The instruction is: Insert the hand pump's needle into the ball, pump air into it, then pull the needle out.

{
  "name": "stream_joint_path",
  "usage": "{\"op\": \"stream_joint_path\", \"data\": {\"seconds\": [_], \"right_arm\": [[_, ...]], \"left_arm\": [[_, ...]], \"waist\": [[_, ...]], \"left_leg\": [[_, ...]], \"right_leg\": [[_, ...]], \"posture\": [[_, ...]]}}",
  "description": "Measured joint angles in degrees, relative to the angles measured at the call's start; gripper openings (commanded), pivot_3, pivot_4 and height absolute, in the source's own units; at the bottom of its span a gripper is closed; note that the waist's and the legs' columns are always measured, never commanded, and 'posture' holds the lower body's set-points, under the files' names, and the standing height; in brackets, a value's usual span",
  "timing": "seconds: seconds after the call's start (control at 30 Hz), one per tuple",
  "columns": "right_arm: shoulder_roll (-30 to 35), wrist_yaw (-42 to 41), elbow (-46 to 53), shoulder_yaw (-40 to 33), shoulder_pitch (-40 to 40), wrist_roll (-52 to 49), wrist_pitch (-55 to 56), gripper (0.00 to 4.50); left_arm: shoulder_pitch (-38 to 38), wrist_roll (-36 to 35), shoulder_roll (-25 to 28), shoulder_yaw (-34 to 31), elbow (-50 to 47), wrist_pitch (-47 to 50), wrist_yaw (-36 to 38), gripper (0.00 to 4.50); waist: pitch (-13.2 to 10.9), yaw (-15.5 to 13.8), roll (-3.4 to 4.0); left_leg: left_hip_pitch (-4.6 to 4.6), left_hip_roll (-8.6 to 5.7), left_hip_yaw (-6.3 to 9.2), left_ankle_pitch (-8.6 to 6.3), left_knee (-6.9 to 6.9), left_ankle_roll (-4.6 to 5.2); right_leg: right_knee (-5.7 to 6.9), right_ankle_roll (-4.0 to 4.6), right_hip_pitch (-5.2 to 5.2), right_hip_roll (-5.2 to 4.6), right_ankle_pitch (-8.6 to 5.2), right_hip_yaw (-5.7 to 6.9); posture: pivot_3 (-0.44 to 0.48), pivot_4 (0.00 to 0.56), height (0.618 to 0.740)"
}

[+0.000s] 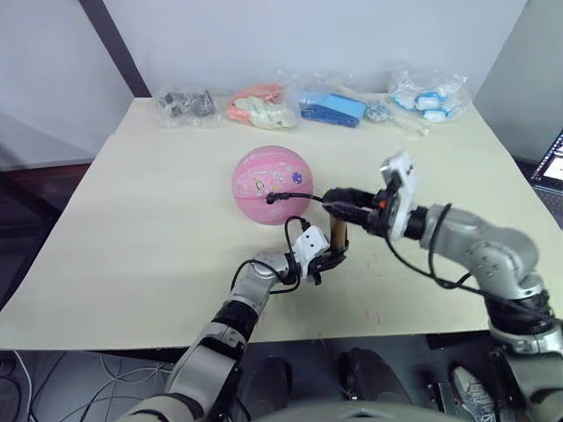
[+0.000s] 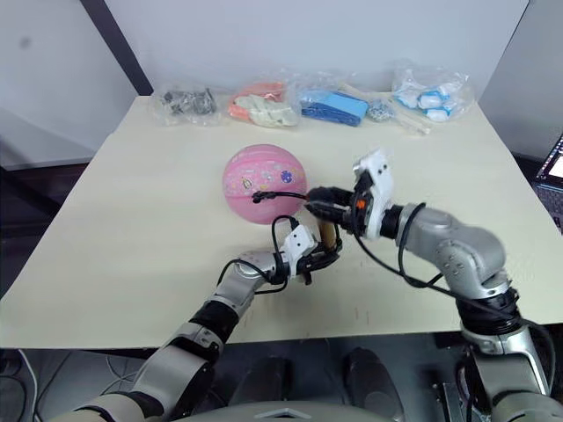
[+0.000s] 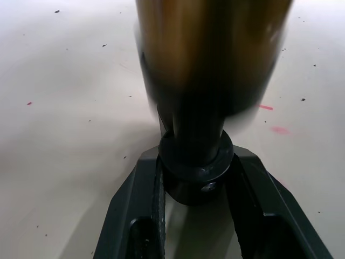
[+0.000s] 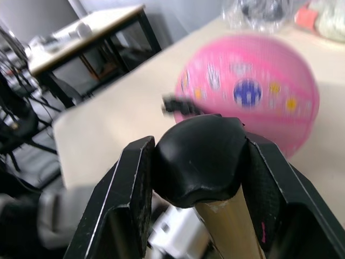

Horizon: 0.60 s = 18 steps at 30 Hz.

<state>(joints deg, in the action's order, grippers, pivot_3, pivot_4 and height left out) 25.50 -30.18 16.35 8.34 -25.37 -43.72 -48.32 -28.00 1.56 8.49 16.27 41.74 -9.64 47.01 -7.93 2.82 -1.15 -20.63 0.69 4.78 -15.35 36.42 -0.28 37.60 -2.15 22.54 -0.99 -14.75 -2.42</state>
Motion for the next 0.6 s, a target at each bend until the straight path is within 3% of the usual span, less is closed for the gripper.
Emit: {"op": "stream_joint_path", "data": {"seconds": [0.2, 0.37, 0.6], "right_arm": [[0.0, -3.0, 0.5, 0.2, 0.7, 2.9, 1.2, 1.78], [0.6, -2.1, 0.7, -4.3, -2.3, -0.4, -5.6, 1.78], [3.5, 2.2, 0.1, -14.1, -15.8, -13.3, -19.7, 1.78]], "left_arm": [[0.0, 0.0, 0.1, 0.0, 0.0, 0.3, -0.2, 1.06], [0.0, 0.0, 0.1, 0.0, -0.1, 0.3, 0.1, 1.06], [-0.3, -0.6, -0.2, 0.0, -0.6, 0.2, 0.6, 1.06]], "waist": [[0.2, 0.1, -0.04], [0.0, -0.1, 0.05], [-0.7, -0.5, 0.35]], "left_leg": [[0.03, 0.01, 0.07, 0.0, 0.0, 0.0], [-0.11, -0.02, 0.05, 0.0, 0.0, 0.0], [-0.32, -0.06, 0.13, 0.01, 0.01, 0.0]], "right_leg": [[0.01, 0.0, -0.05, 0.02, 0.0, 0.04], [-0.01, 0.0, 0.06, -0.03, 0.01, 0.03], [0.01, 0.03, 0.21, -0.08, 0.02, 0.1]], "posture": [[0.0, 0.15, 0.74], [0.0, 0.15, 0.74], [0.0, 0.15, 0.74]]}}
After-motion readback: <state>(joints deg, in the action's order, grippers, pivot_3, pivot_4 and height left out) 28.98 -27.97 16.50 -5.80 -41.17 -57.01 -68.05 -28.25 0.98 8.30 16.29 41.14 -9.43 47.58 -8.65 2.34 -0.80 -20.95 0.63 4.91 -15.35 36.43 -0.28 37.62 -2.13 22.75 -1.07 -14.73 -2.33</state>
